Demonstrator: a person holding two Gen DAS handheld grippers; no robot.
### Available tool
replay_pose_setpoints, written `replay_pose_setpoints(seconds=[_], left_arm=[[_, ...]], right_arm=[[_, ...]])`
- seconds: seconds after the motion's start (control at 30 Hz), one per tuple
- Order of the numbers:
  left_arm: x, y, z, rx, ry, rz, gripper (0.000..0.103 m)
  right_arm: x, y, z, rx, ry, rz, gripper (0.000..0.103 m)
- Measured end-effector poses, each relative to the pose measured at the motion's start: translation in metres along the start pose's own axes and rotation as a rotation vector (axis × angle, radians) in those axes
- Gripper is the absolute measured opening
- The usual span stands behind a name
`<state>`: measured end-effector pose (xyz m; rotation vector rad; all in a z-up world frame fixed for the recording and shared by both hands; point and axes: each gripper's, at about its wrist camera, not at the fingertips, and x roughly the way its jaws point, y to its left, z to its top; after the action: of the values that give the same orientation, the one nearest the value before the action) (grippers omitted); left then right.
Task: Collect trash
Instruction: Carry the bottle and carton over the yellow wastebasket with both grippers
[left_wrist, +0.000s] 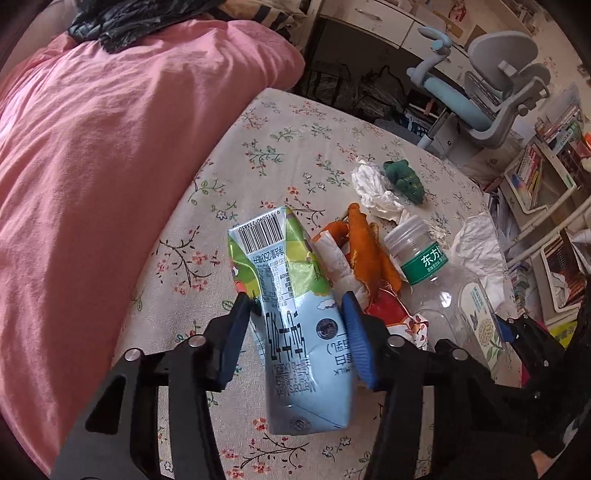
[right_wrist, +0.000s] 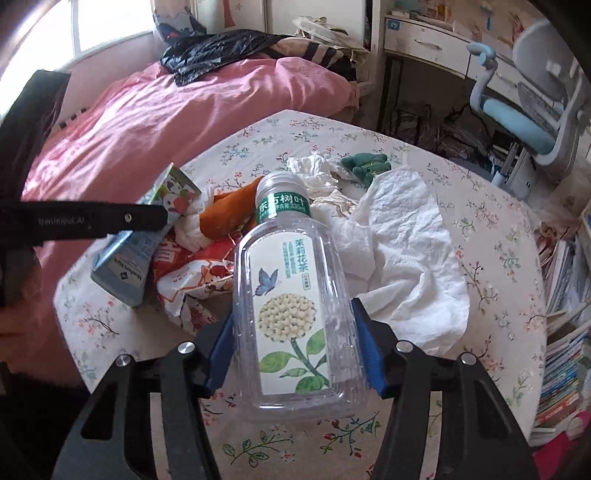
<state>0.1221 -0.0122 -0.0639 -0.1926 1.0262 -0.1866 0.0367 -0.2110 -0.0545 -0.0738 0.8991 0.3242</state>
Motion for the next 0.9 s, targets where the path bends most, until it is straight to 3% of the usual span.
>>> replay_pose_setpoints(seconds=[0.03, 0.17, 0.23, 0.37, 0.67, 0.9], left_arm=[[-0.004, -0.002, 0.0, 0.014, -0.009, -0.004, 0.039], [-0.021, 0.004, -0.002, 0.03, -0.052, -0.012, 0.038], [-0.03, 0.011, -0.003, 0.02, -0.069, -0.023, 0.038], [-0.045, 0.023, -0.005, 0.013, -0.093, -0.032, 0.038], [-0.069, 0.031, -0.02, 0.037, -0.144, -0.064, 0.038], [-0.104, 0.025, -0.049, 0.114, -0.217, -0.067, 0.038]], right_arm=[[-0.003, -0.006, 0.0, 0.046, -0.01, 0.04, 0.055], [-0.022, -0.037, -0.002, 0.269, -0.083, 0.22, 0.054], [-0.026, -0.041, -0.003, 0.319, -0.099, 0.263, 0.054], [-0.029, -0.022, -0.002, 0.226, -0.062, 0.203, 0.054], [-0.052, -0.043, -0.009, 0.419, -0.166, 0.382, 0.054], [-0.095, -0.017, -0.035, 0.398, -0.213, 0.423, 0.054]])
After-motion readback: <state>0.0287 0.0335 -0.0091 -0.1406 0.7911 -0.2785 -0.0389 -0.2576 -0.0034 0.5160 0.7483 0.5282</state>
